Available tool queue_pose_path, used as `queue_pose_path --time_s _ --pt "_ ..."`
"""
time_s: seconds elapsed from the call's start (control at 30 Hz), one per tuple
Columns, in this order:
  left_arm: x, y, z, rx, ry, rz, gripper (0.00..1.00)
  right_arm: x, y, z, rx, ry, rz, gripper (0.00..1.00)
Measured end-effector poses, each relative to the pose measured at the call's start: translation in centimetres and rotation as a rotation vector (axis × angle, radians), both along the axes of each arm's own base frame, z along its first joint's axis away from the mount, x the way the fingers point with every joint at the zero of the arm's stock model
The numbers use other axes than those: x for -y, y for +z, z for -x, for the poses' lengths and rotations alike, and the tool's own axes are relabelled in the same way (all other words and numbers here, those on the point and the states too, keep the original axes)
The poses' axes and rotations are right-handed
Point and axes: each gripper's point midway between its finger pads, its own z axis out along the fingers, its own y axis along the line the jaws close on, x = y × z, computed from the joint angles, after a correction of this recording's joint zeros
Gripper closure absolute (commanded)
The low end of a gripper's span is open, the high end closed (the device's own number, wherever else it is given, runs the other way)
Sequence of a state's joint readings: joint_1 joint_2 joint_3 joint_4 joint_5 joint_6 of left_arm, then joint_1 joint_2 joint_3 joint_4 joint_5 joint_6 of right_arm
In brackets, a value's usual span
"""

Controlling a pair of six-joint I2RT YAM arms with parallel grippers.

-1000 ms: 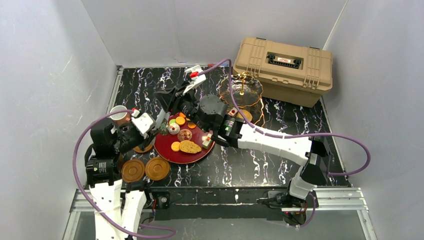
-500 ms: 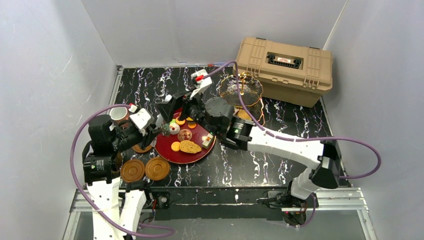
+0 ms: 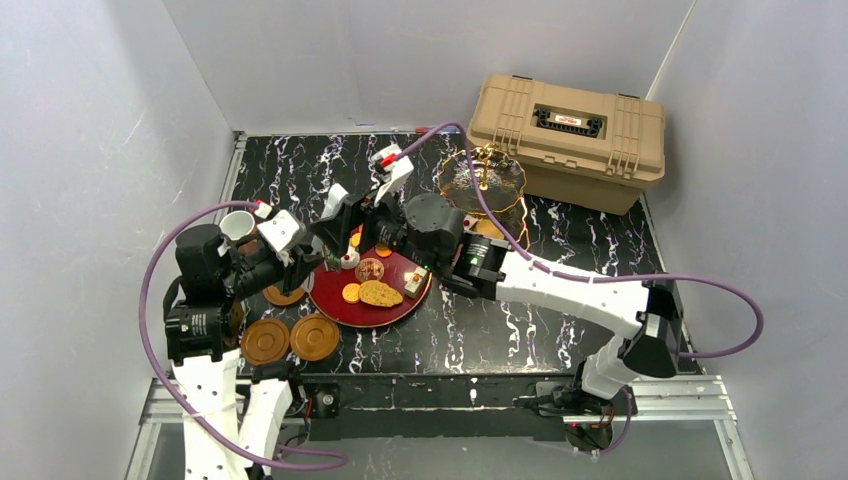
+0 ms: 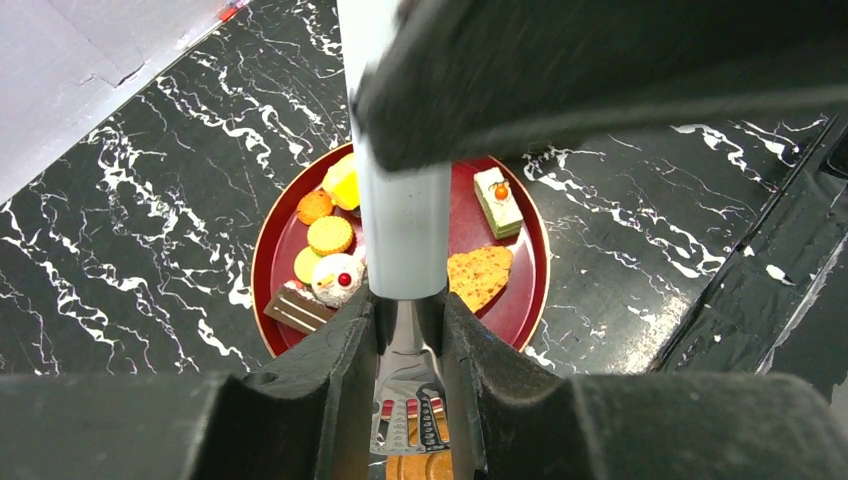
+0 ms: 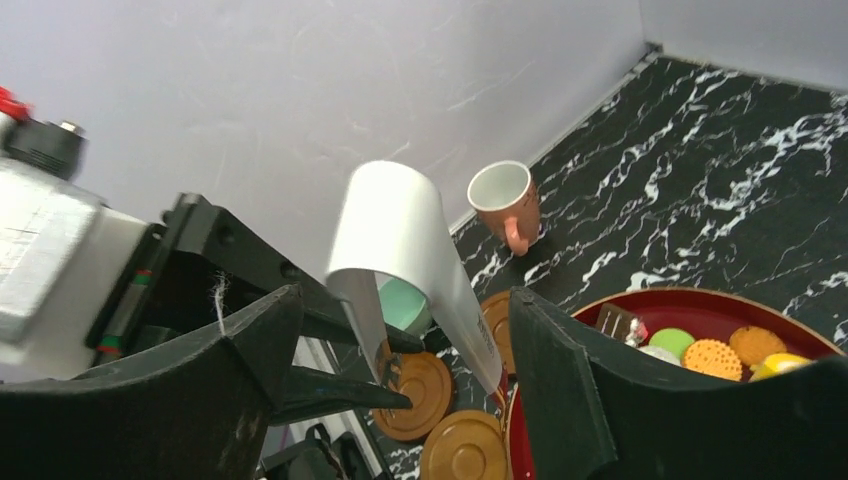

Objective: Serve the afternoon tea
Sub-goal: Adjust the clamp.

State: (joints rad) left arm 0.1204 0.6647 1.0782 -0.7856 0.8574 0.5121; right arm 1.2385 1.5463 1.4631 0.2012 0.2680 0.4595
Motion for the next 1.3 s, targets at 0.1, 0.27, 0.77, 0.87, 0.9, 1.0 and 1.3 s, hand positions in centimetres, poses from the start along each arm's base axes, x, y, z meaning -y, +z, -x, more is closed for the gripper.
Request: queue_pose_path --time_s 0.1,0.27,0.77,0.87,0.9,1.0,1.3 --pt "0.0 0.1 0.1 0.009 -0.001 -0.004 0.98 -0.8 -1.5 0.2 -0.024 0.021 0.033 0.23" --pt "0.0 0.3 0.3 0.033 -0.005 -0.016 0.99 -1.9 -2.8 0.5 -0.056 0.053 0.053 0.28" --pt "-0.3 0.2 0.4 0.078 -0.003 -0.051 0.34 -2.6 -3.3 0.4 -0.072 0.065 0.041 0.62" --pt "-0.3 0.2 0.4 0.067 0.006 -0.037 0.11 -2.4 -4.6 0.2 -0.064 0.054 0.062 0.62" --pt "-0.3 0.2 0.4 0.060 0.009 -0.031 0.04 -2.2 -5.2 0.1 -0.060 0.047 0.076 0.62" --pt "-0.2 0.2 0.5 0.034 0.023 -0.009 0.02 -1.6 -7.1 -0.5 -0.044 0.021 0.118 0.62" --pt "-1.1 -0.2 -0.6 -0.069 0.120 0.030 0.02 0.9 -10.1 -4.6 0.059 -0.116 0.232 0.62"
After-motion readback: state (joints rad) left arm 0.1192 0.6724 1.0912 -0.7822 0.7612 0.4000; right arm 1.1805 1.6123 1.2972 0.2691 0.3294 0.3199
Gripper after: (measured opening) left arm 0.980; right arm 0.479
